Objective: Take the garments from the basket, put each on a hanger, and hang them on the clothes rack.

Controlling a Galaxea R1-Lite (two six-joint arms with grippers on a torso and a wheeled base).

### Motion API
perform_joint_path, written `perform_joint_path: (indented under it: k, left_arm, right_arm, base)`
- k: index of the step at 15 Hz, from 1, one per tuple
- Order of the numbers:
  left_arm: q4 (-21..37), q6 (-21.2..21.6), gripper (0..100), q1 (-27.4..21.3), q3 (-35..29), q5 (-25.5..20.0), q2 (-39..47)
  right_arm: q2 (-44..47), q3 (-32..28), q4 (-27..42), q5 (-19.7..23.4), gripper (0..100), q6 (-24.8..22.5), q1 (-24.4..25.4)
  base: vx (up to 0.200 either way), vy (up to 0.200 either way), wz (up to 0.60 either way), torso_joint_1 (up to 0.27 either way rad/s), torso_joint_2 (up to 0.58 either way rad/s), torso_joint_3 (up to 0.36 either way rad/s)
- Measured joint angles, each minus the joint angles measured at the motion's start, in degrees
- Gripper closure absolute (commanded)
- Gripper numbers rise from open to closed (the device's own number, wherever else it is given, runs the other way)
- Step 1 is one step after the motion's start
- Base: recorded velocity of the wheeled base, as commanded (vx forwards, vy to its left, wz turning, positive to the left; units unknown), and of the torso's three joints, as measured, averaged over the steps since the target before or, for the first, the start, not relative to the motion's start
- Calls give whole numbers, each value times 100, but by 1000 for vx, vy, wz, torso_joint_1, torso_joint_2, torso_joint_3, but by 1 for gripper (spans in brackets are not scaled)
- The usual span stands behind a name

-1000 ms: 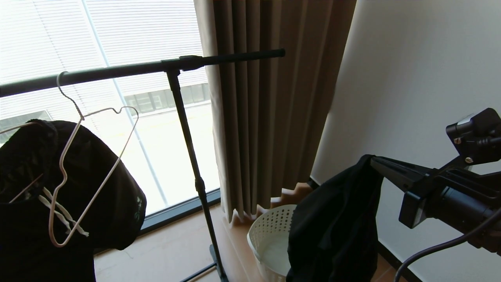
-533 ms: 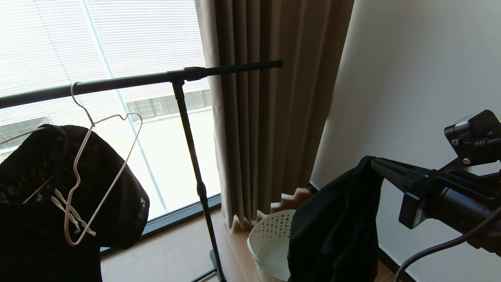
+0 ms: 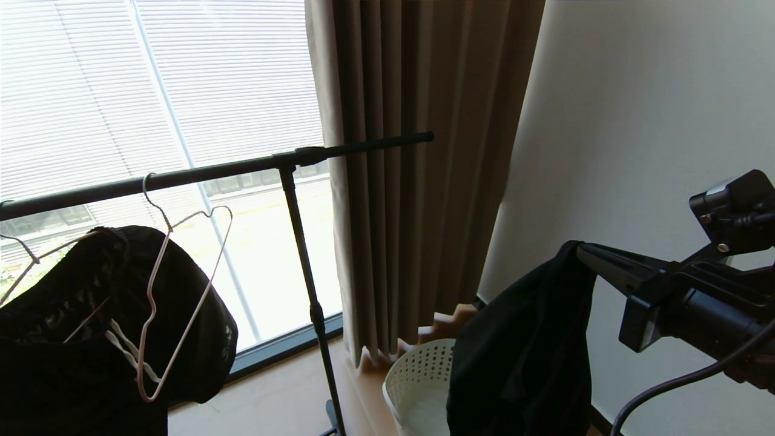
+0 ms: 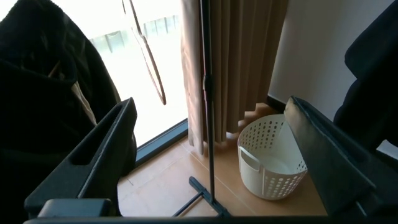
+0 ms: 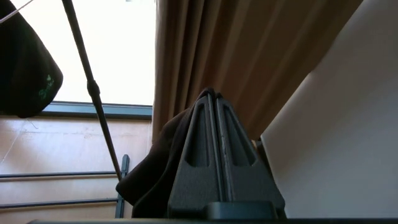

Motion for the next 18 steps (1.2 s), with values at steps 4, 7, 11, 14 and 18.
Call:
perform_joint_path:
  k: [4,7,11,14,18]
  left_arm:
    - [0,-65,0,2,0,12,0]
    - [0,-163,0,0,0,20,0]
    - [0,-169,0,2,0,26,0]
    - [0,-174,0,2,0,28,0]
    - [2,-167,0,2,0,22,0]
  right_arm:
    - [1,-11,2,-6,100,-29,4]
    - [4,-22,2,-24,100,-137,17]
    - [-24,24,-112,-24,100,-134,-72]
    - [-11,90,-318,-17,100,-137,-85]
    - [0,116,-312,-15,100,-143,-88]
  base:
    - [0,0,0,113,-255,-140]
    - [0,0,0,0,0,0]
    - [0,0,600,1,0,2]
    - [0,0,600,10,2,-1]
    - [-50,0,0,1,1,-1]
